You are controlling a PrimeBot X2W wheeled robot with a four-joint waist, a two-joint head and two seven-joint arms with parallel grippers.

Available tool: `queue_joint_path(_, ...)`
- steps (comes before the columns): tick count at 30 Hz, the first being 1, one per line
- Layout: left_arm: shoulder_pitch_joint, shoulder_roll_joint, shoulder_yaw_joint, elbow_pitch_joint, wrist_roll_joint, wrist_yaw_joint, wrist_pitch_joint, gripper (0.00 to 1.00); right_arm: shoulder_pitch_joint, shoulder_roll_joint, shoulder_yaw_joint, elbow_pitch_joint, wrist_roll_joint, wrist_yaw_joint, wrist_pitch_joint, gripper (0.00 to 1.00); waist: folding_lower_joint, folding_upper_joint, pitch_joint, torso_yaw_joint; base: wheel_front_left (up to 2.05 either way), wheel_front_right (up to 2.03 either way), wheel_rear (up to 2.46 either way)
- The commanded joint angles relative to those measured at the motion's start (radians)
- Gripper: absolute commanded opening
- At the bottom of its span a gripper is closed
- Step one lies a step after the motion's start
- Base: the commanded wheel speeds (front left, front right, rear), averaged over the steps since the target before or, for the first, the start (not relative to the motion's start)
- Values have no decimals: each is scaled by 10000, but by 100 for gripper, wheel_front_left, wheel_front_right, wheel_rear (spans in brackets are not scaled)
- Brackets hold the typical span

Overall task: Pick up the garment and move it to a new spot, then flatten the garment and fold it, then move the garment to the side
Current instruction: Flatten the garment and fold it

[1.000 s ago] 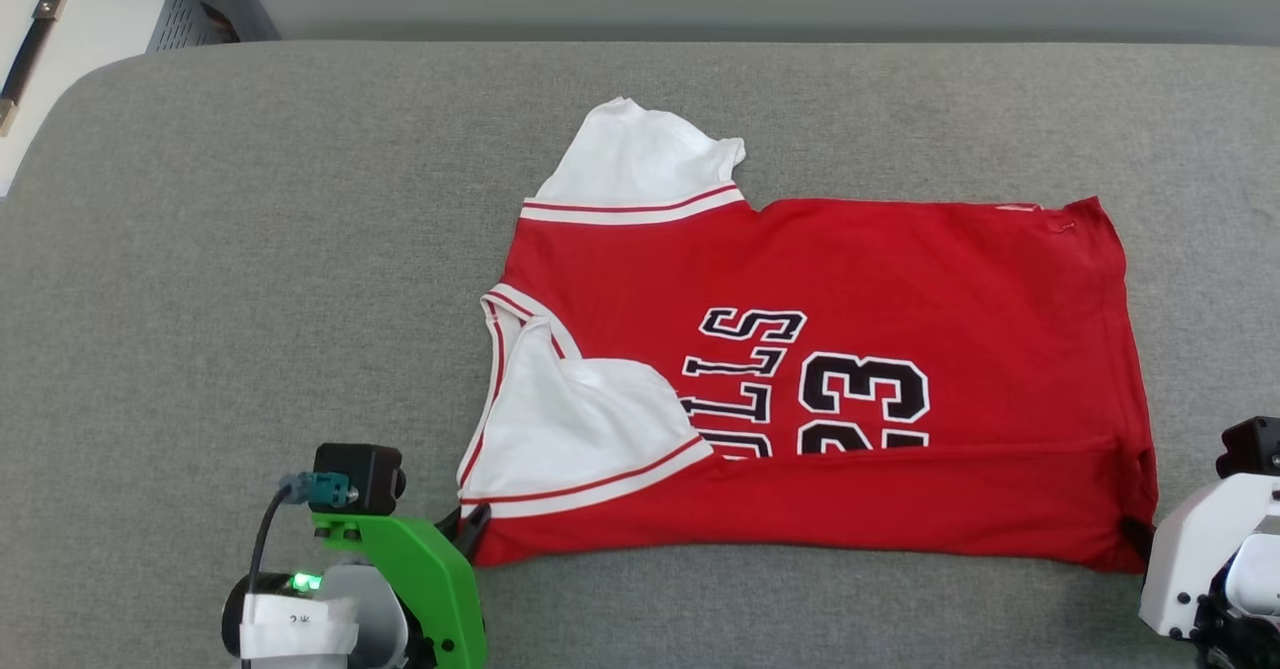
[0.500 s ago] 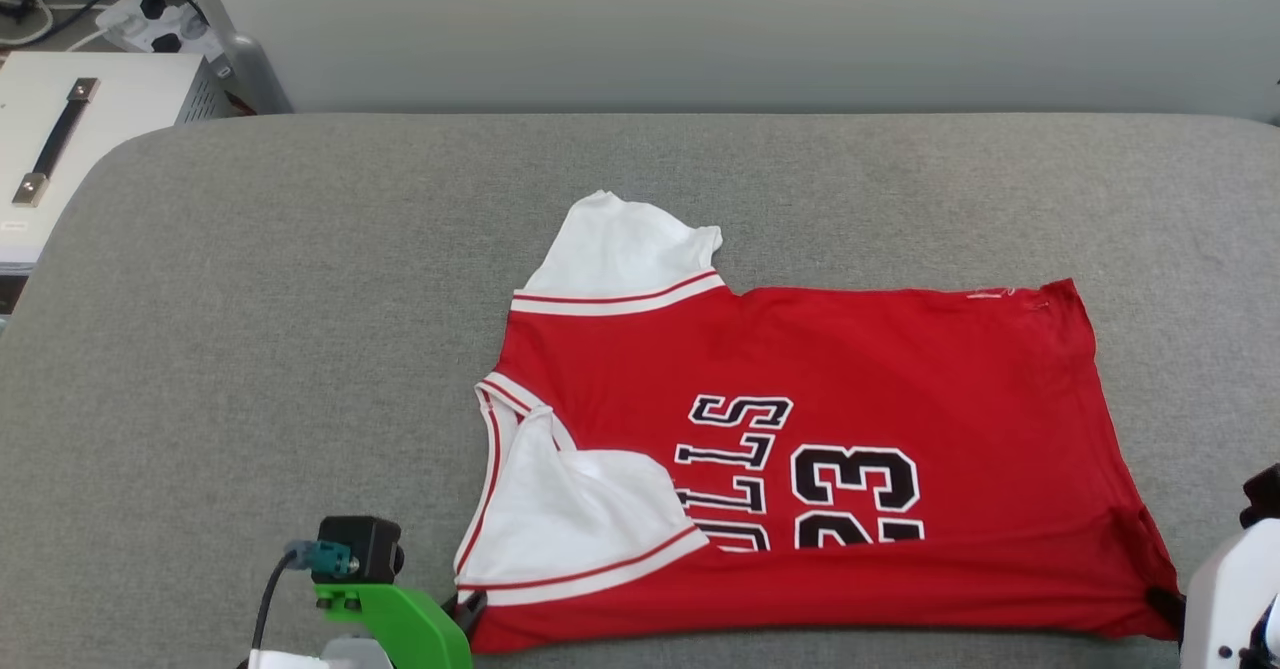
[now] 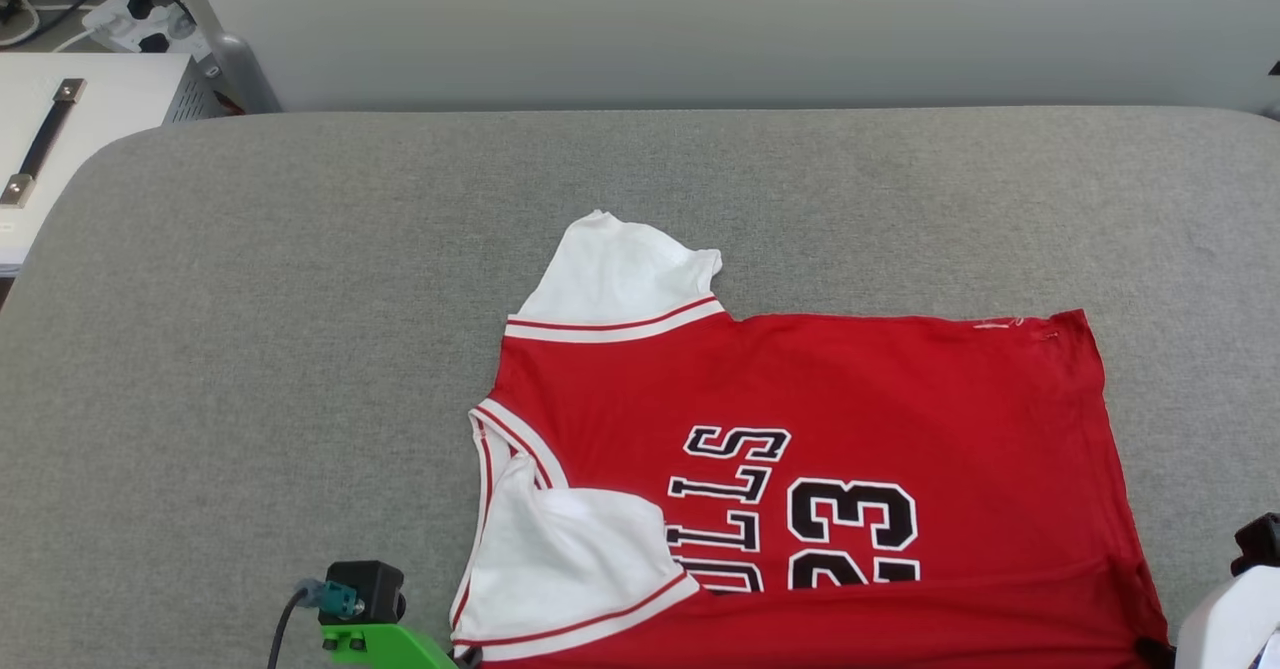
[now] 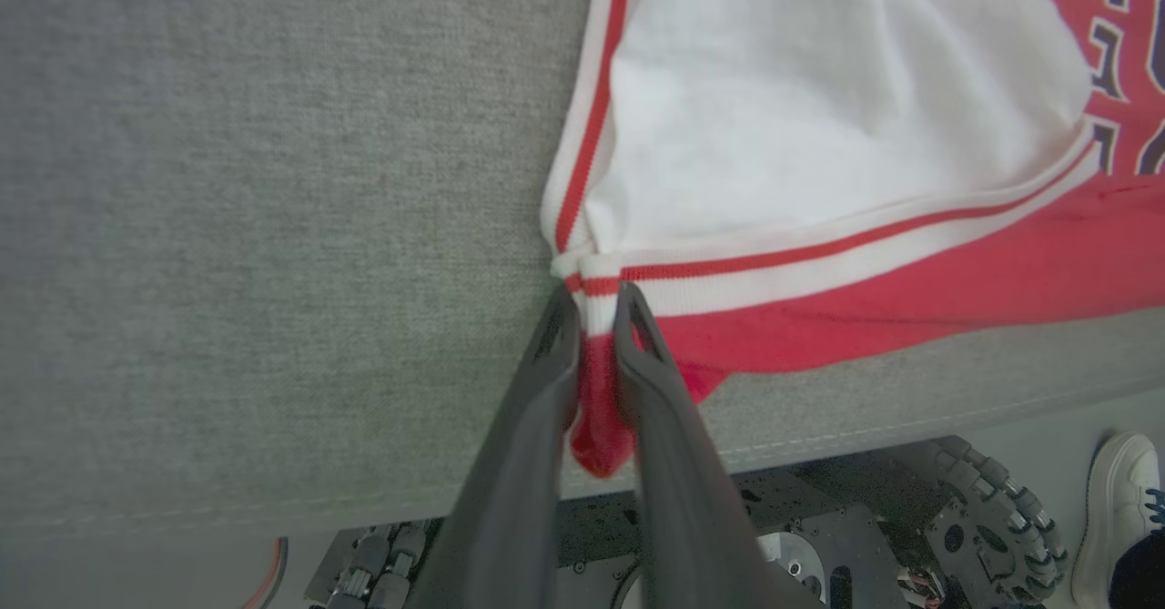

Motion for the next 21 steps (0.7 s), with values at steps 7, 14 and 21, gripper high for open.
queue_joint_path(7, -202, -55, -44, 595, -24, -261, 4, 0, -279, -47, 349, 584, -44, -9, -485, 0, 0, 0, 256, -73, 0, 0, 0)
queue_joint_path(14, -368, -208, 5, 879, 163, -204, -362, 100, -416, -70, 451, 960, 38, -9, -842, 100, 0, 0, 73, -72, 0, 0, 0)
queue_joint_path(21, -622, -211, 355, 446, 476, -248, -1309, 100, -615, -360, 639, 342, 365, -9, -2002, 100, 0, 0, -418, -75, 0, 0, 0)
